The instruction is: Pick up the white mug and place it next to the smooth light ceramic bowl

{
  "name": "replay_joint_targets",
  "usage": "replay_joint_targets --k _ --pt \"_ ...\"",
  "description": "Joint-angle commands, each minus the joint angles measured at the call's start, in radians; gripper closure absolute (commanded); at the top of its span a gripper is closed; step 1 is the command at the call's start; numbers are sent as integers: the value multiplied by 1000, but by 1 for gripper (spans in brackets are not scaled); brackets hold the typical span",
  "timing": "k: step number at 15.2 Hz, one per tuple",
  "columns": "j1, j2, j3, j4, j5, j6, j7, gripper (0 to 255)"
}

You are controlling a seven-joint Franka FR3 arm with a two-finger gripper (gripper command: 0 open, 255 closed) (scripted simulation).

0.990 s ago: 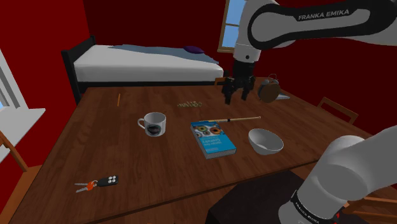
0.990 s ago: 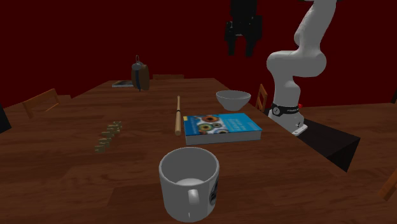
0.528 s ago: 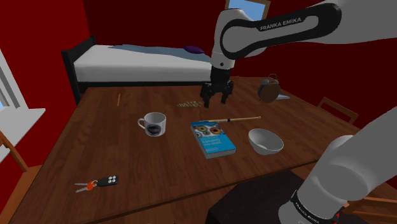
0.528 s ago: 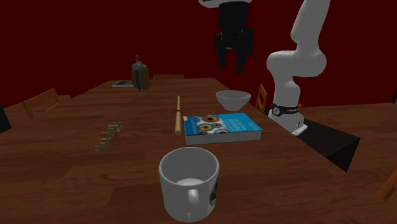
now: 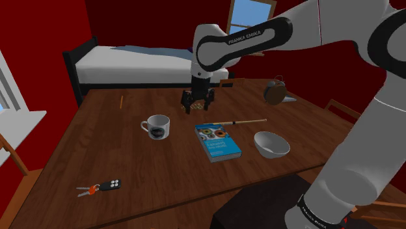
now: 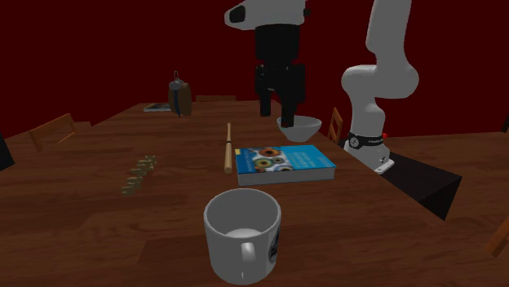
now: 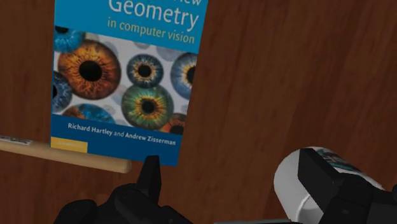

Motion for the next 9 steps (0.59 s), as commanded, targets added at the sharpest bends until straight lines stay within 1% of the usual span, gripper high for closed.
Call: replay_joint_targets --k 1,5,9 --pt "8 84 8 77 -17 9 26 0" --pt "31 241 15 224 -51 22 70 0" --pt "63 404 13 399 -84 12 107 0"
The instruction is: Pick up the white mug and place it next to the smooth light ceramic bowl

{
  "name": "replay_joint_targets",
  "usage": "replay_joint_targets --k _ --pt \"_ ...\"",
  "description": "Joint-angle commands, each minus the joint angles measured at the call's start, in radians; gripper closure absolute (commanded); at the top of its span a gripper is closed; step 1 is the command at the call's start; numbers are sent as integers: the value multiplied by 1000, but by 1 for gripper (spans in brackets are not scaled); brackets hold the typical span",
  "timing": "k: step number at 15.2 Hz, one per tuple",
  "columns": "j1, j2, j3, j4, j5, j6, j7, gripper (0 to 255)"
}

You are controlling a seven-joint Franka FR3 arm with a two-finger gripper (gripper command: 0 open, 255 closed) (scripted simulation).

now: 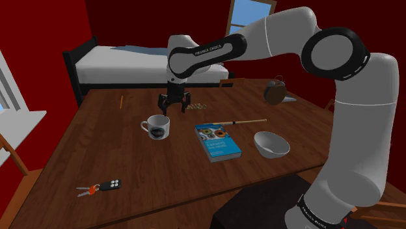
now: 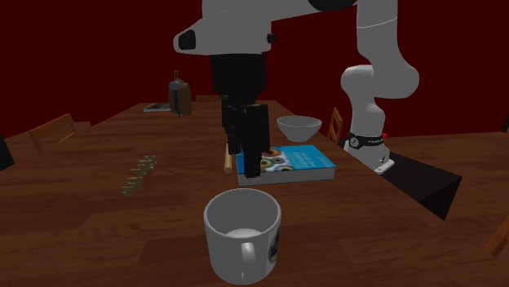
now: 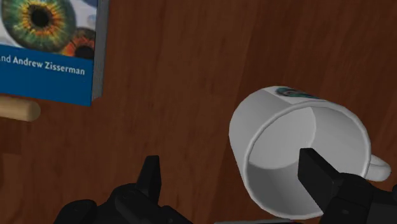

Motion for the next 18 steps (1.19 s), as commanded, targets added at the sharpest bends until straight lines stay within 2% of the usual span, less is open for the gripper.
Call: replay_joint_targets --k 1,2,10,17,18 --pt "18 79 -1 88 -15 -6 18 0" --pt "22 99 -3 111 -18 -10 21 0" --pt "27 138 -8 66 -28 73 27 0" --pt "27 138 -8 67 -28 73 27 0" --pt "27 138 -8 67 -28 73 27 255"
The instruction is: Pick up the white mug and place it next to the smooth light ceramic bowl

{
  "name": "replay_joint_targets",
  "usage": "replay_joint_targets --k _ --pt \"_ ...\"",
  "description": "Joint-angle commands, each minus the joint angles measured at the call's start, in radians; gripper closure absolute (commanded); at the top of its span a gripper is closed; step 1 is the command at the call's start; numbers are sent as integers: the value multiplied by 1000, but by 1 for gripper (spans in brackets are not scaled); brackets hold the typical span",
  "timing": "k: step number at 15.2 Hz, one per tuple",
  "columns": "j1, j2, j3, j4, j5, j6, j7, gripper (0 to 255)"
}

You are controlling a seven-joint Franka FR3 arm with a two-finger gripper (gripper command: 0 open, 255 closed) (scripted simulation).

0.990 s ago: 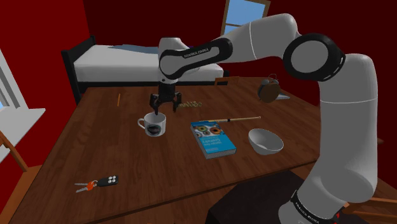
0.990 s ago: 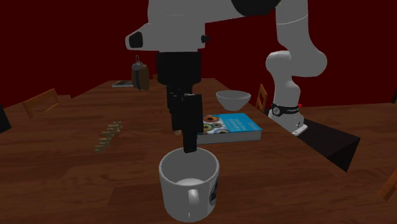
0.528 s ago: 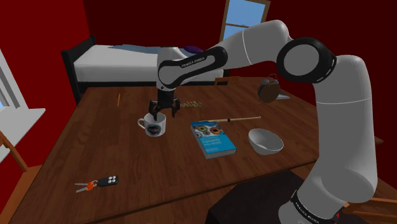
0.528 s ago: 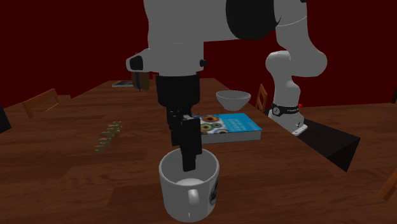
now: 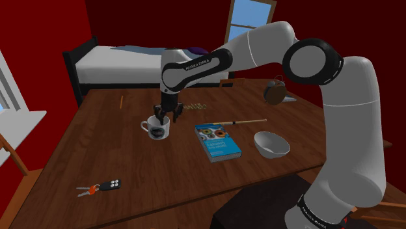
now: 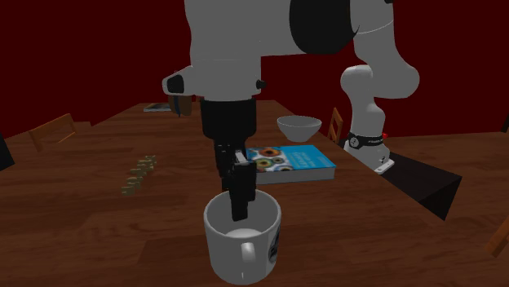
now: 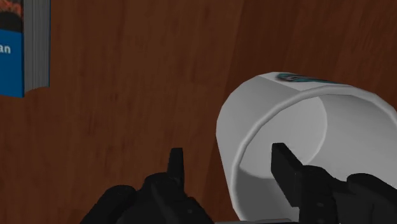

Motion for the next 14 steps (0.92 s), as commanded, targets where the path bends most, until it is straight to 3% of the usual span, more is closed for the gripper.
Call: replay_joint_targets --k 1,9,14 --pt "0 0 0 0 0 0 0 255" --pt "0 0 0 0 0 0 0 255" --pt "-2 -25 4 30 7 -55 -3 255"
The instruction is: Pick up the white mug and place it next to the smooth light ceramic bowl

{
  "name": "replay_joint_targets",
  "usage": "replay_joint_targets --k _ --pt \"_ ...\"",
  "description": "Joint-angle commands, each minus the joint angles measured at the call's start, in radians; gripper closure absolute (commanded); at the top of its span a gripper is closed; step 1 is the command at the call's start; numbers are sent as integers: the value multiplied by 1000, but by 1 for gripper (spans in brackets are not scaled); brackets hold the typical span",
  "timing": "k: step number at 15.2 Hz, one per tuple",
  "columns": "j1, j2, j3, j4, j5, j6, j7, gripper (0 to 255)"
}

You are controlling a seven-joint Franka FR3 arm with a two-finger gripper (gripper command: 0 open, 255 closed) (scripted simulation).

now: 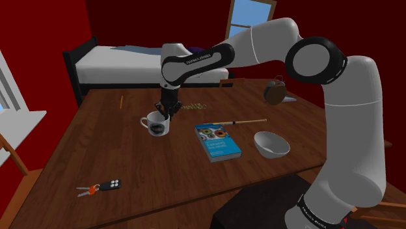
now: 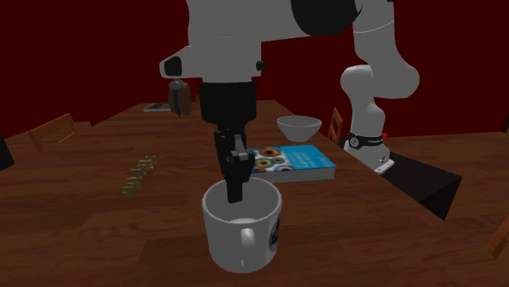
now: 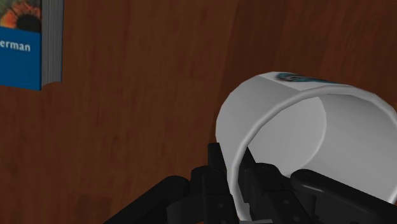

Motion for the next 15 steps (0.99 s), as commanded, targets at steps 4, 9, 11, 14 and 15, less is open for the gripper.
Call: replay_joint_targets --k 4,9,11,14,15 --pt "-1 -22 3 34 6 -56 -3 255" --pt "-1 -39 6 76 11 -115 -4 255" --pt "-1 -44 6 95 12 -139 -5 255" --pt "0 -51 8 126 14 -176 -5 255" --pt "0 -53 8 137 14 -189 -6 255"
